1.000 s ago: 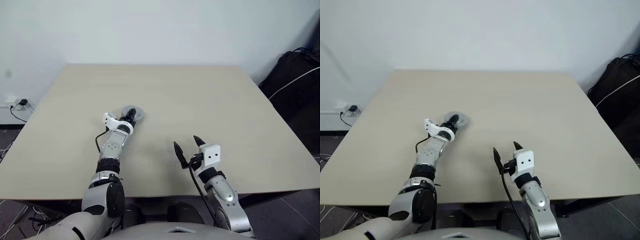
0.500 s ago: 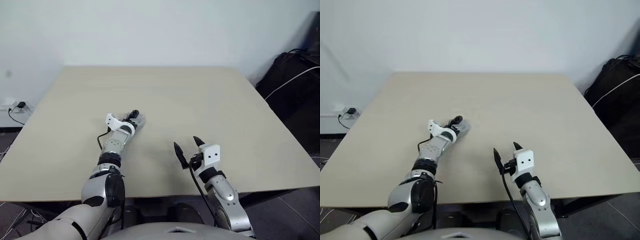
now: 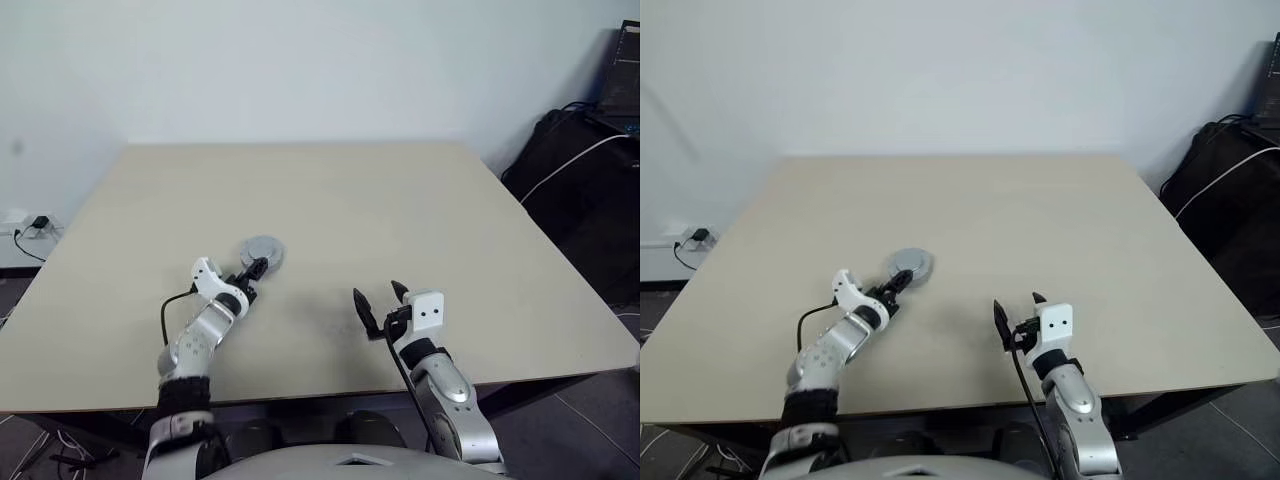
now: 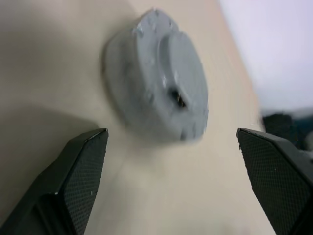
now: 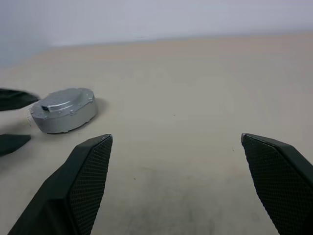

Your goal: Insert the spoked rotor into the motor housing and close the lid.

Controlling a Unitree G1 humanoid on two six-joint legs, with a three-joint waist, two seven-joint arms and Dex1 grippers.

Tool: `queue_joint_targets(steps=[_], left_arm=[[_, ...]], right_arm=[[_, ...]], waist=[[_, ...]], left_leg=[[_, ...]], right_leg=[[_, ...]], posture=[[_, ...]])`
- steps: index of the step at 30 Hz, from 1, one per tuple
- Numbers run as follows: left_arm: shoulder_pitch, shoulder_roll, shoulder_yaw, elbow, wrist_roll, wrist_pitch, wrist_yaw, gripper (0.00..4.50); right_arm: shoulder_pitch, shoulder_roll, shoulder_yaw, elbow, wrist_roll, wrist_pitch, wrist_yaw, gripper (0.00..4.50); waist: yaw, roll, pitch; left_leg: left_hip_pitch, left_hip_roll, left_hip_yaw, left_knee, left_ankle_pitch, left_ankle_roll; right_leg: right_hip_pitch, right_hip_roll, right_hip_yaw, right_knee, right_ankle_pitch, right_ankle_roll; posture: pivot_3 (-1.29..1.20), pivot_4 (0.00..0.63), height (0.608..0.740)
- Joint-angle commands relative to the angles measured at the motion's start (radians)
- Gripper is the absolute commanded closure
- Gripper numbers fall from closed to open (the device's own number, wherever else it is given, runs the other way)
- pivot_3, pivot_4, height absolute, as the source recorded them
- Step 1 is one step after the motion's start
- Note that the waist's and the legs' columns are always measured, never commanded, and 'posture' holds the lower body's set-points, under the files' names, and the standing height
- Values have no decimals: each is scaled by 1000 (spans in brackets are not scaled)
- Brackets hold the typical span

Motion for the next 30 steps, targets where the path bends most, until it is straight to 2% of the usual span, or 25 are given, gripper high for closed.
queue_joint_targets(steps=[1, 5, 10, 13, 16, 21, 30], left_arm=[[114, 57, -109, -121, 166, -91, -39, 21], [227, 61, -182, -215, 348, -345, -43, 21], [332, 61, -268, -204, 577, -686, -48, 21], [365, 49, -291, -193, 646, -807, -34, 21], [381, 41, -299, -183, 680, -875, -23, 21], [384, 39, -295, -155, 721, -905, 2, 21], [389, 40, -289, -148, 714, -894, -8, 21]], right_arm=[[-16, 31, -44, 6, 22, -38, -34, 0], [-24, 48, -70, 39, -18, -85, -78, 0], [-14, 54, -65, 72, -96, -163, -132, 0], [2, 65, -70, 76, -122, -211, -161, 0], [15, 67, -68, 59, -137, -218, -173, 0], [28, 59, -53, 42, -161, -211, -177, 0], [36, 65, -40, 13, -170, -177, -185, 0]], waist=[[0, 2, 1], [7, 6, 5], [30, 9, 10], [37, 10, 10], [38, 9, 10], [37, 9, 10], [37, 8, 11]], left_leg=[[0, 0, 0, 0, -1, 1], [0, 0, 0, -2, -1, 1], [-3, 0, 0, -4, -1, 1], [-6, -1, 1, -7, 0, 1], [-14, -1, 1, -7, 1, -2], [-14, -1, 1, -8, 2, -3], [-13, -1, 0, -7, 0, -1]], right_leg=[[0, 0, 0, 1, 0, 0], [-3, 0, 1, 3, 0, -1], [-7, -2, 1, 3, -1, -2], [-10, -3, 1, 2, -2, -3], [-19, -4, 0, 2, -2, -3], [-19, -4, -2, 2, -5, -4], [-18, -4, -3, 2, -5, -3]], posture=[[0, 0, 740], [0, 0, 740], [0, 0, 740], [0, 0, 740], [0, 0, 740], [0, 0, 740], [0, 0, 740]])
